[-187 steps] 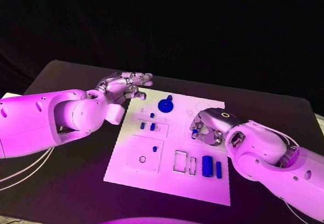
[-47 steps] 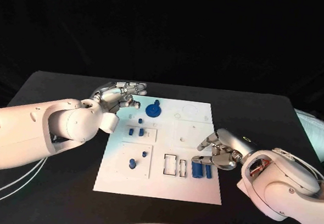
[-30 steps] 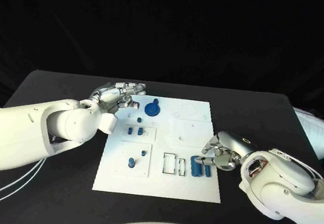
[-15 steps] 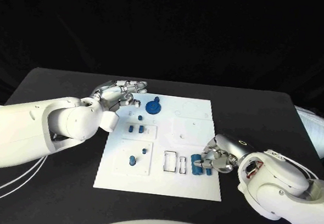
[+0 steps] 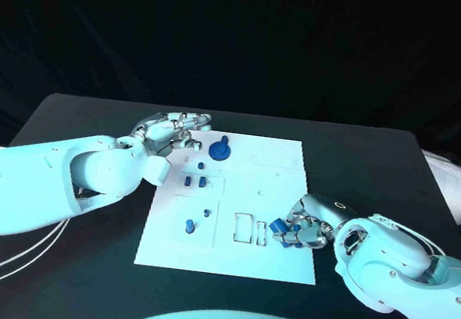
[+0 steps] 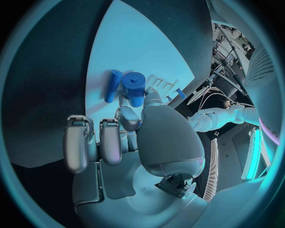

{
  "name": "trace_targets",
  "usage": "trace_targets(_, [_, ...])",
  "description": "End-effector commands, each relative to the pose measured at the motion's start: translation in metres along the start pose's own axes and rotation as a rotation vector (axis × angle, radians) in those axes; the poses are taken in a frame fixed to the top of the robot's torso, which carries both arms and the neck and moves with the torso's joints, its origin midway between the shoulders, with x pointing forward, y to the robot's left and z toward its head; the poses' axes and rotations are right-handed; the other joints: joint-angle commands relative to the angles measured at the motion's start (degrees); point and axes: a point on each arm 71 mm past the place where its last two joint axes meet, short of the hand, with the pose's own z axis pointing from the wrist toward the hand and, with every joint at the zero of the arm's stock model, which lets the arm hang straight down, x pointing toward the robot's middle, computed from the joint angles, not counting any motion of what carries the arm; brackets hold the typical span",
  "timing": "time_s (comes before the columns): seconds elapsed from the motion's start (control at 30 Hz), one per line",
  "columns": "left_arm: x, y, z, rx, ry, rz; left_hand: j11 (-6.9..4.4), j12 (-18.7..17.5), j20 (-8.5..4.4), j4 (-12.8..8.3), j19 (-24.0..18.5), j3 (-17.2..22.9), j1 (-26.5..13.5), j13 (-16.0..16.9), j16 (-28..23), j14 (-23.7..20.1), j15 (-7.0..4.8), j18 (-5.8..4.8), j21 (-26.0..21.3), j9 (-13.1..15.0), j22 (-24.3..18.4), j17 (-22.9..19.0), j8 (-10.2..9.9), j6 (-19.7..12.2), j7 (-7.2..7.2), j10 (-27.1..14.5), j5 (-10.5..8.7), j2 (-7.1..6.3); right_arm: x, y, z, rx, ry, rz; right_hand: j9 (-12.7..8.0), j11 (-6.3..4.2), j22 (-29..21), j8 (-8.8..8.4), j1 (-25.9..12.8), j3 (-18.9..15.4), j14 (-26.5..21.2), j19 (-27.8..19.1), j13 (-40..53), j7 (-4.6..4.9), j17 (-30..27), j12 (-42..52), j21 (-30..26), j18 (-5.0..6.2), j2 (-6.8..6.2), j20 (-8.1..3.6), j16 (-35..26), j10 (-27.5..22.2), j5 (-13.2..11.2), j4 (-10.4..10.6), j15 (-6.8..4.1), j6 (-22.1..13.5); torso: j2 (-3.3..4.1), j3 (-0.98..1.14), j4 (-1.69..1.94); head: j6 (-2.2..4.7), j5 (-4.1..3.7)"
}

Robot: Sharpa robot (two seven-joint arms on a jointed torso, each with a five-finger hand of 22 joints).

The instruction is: Assemble the parts on the task board

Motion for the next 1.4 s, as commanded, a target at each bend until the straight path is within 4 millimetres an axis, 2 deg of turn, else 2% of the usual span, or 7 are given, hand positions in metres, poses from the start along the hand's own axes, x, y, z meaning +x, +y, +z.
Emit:
trace_targets(0.03, [0.003, 0.000, 0.000, 0.002, 0.023, -0.004, 0.11, 0.3, 0.18, 0.2, 0.0, -0.3, 0.1, 0.1, 0.2, 0.0, 0.37, 0.63, -0.3, -0.1, -0.1, -0.1, 0.3, -0.4, -0.18, -0.3, 0.14, 0.64, 0.003, -0.001, 0.001, 0.009, 0.015, -0.020, 0.4, 0.07, 2.4, 0.63, 0.5, 0.0, 3.8, 0.2, 0.4, -0.27, 2.6, -0.2, 0.1, -0.97, 1.16, -0.12, 0.2, -0.5, -0.1, -0.1, -0.40, -0.2, -0.07, -0.02, -0.03, -0.02, 0.21])
trace_targets(0.27, [0.002, 0.000, 0.000, 0.002, 0.022, -0.004, 0.11, 0.3, 0.18, 0.2, 0.0, -0.3, 0.1, 0.1, 0.2, 0.0, 0.37, 0.63, -0.3, -0.1, -0.1, -0.1, 0.3, -0.4, -0.18, -0.3, 0.14, 0.64, 0.003, -0.002, 0.002, 0.012, 0.003, -0.007, 2.0, -0.24, 2.9, 1.93, 1.8, 0.5, 3.9, 0.4, 1.5, -0.63, 3.5, 0.2, 0.4, -1.06, 3.82, -0.28, 0.6, -0.3, 1.0, -0.2, -0.63, 0.3, -0.03, 0.03, -0.13, 0.03, 0.30])
trace_targets(0.43, [0.003, 0.000, 0.001, 0.002, 0.022, -0.004, 0.11, 0.3, 0.18, 0.2, 0.0, -0.3, 0.1, 0.1, 0.2, 0.0, 0.37, 0.63, -0.3, -0.1, -0.1, -0.1, 0.3, -0.4, -0.18, -0.3, 0.14, 0.64, 0.001, -0.003, 0.001, 0.014, -0.024, 0.014, 3.0, -0.65, 3.0, 2.89, 3.5, 1.1, 4.0, 0.4, 2.2, -1.14, 4.1, 0.5, 0.5, -1.08, 4.91, -0.51, 0.9, -0.2, 2.3, -0.6, -0.95, 1.0, -0.02, 0.02, -0.10, -0.15, 0.35])
trace_targets(0.57, [0.003, 0.000, 0.001, 0.002, 0.022, -0.003, 0.11, 0.3, 0.18, 0.2, 0.0, -0.3, 0.1, 0.1, 0.2, 0.0, 0.37, 0.63, -0.3, -0.1, -0.1, -0.1, 0.3, -0.4, -0.18, -0.3, 0.14, 0.64, -0.002, 0.000, -0.002, 0.007, -0.055, 0.074, 3.7, -0.86, 3.3, 3.41, 3.8, 1.1, 4.1, 0.6, 2.5, -1.38, 4.6, 0.5, 0.7, -1.15, 5.20, -0.68, 1.2, 0.0, 3.0, -0.3, -1.12, 1.4, 0.03, 0.04, -0.19, 0.05, 0.44])
trace_targets(0.83, [0.004, 0.001, 0.001, 0.000, 0.025, -0.004, 0.11, 0.3, 0.18, 0.2, 0.0, -0.3, 0.1, 0.1, 0.2, 0.0, 0.37, 0.63, -0.3, -0.1, -0.1, -0.1, 0.3, -0.4, -0.18, -0.3, 0.14, 0.64, -0.006, 0.015, -0.008, -0.017, -0.072, 0.231, 4.7, -0.95, 3.5, 3.79, 1.8, 0.1, 4.2, 0.7, 2.9, -1.47, 5.0, 0.5, 0.8, -1.18, 5.73, -0.84, 1.4, 0.3, 3.5, 0.1, -1.23, 1.3, 0.04, 0.04, 0.02, 0.05, 0.28])
trace_targets(1.07, [0.004, 0.001, 0.001, -0.001, 0.024, -0.004, 0.12, 0.5, 0.19, 0.2, 0.0, -0.5, 0.0, 0.1, 0.2, -0.1, 0.38, 0.63, -0.3, -0.1, -0.1, -0.2, 0.4, -0.4, -0.18, -0.5, 0.06, 0.66, -0.003, 0.023, -0.007, -0.029, -0.039, 0.257, 5.1, -0.97, 3.9, 3.84, 1.1, -0.2, 4.3, 0.9, 3.5, -1.48, 5.5, 1.1, 1.1, -1.28, 6.17, -0.89, 1.7, 0.6, 3.9, 0.1, -1.26, 1.1, 0.03, -0.01, -0.14, 0.05, 0.50])
trace_targets(1.4, [0.006, 0.001, 0.002, -0.002, 0.028, -0.005, 0.12, 0.5, 0.19, 0.2, 0.0, -0.5, 0.0, 0.1, 0.2, -0.1, 0.38, 0.63, -0.3, -0.1, -0.1, -0.2, 0.4, -0.4, -0.18, -0.5, 0.06, 0.66, 0.007, 0.034, 0.001, -0.050, 0.045, 0.220, 6.4, -1.18, 4.3, 4.42, -1.3, -1.4, 4.4, 1.1, 2.4, -1.77, 6.1, -0.9, 1.3, -1.35, 7.37, -0.98, 1.9, 0.4, 2.7, 0.1, -1.39, 1.4, 0.05, -0.01, 0.00, -0.07, 0.63])
